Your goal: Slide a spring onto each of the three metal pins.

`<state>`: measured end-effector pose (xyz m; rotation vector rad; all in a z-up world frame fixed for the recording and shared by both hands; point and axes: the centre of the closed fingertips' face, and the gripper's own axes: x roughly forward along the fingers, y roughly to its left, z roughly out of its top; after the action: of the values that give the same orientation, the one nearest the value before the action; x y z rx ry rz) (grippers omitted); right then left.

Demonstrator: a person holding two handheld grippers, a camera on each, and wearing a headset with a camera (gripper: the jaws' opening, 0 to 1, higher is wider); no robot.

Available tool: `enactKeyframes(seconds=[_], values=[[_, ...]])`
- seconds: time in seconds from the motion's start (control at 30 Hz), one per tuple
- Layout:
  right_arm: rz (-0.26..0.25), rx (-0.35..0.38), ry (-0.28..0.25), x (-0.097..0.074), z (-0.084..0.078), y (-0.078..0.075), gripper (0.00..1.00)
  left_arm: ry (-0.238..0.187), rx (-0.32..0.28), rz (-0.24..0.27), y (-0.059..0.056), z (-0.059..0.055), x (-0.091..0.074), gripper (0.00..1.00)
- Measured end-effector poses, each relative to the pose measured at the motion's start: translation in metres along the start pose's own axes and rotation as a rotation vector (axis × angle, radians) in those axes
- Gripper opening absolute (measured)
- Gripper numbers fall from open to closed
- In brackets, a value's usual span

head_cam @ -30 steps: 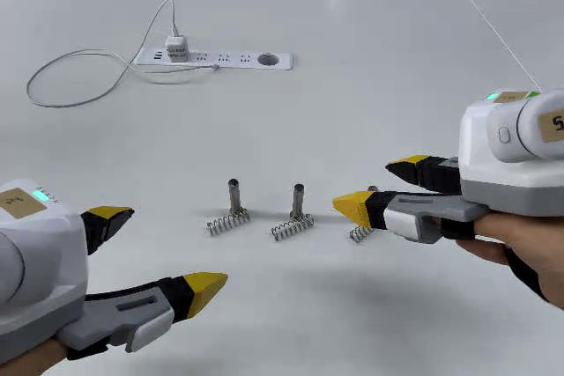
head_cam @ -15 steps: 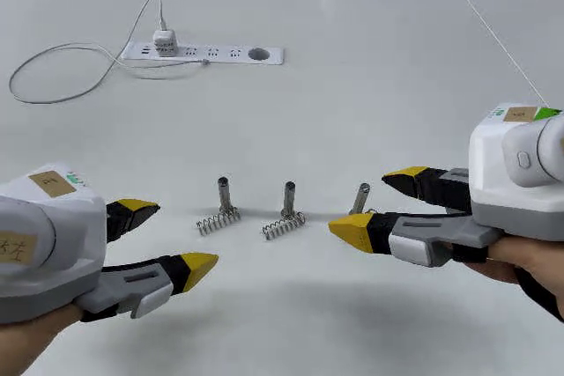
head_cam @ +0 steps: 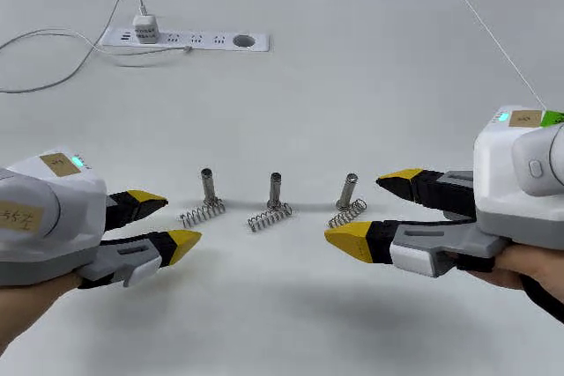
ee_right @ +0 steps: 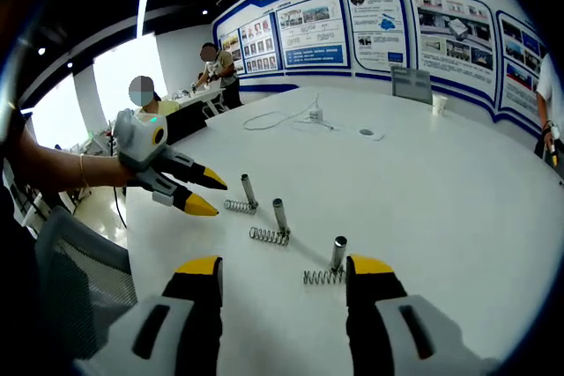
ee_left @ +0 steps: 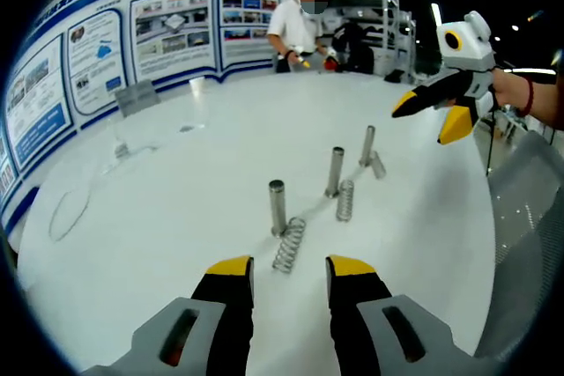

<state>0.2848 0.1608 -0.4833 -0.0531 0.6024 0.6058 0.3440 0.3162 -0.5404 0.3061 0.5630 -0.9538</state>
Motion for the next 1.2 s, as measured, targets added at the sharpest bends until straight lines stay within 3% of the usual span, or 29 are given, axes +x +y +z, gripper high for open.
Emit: enactKeyframes(seconds=[0.57,1.03,1.2], values=[[-0.013,0.052,0.007,-0.001,-0.009,-0.002,0.57,0.048,0.035,-0.033,0.002,-0.010,0.020,0.21],[-0.025,0.098,0.009,-0.003,-0.015,-0.002,0.56,0.046,0.056,-0.035,0.000,-0.009,0.020,0.13],[-0.027,0.104,0.013,-0.003,-0.018,0.000,0.56,0.051,0.105,-0.038,-0.007,-0.012,0.017,0.11]])
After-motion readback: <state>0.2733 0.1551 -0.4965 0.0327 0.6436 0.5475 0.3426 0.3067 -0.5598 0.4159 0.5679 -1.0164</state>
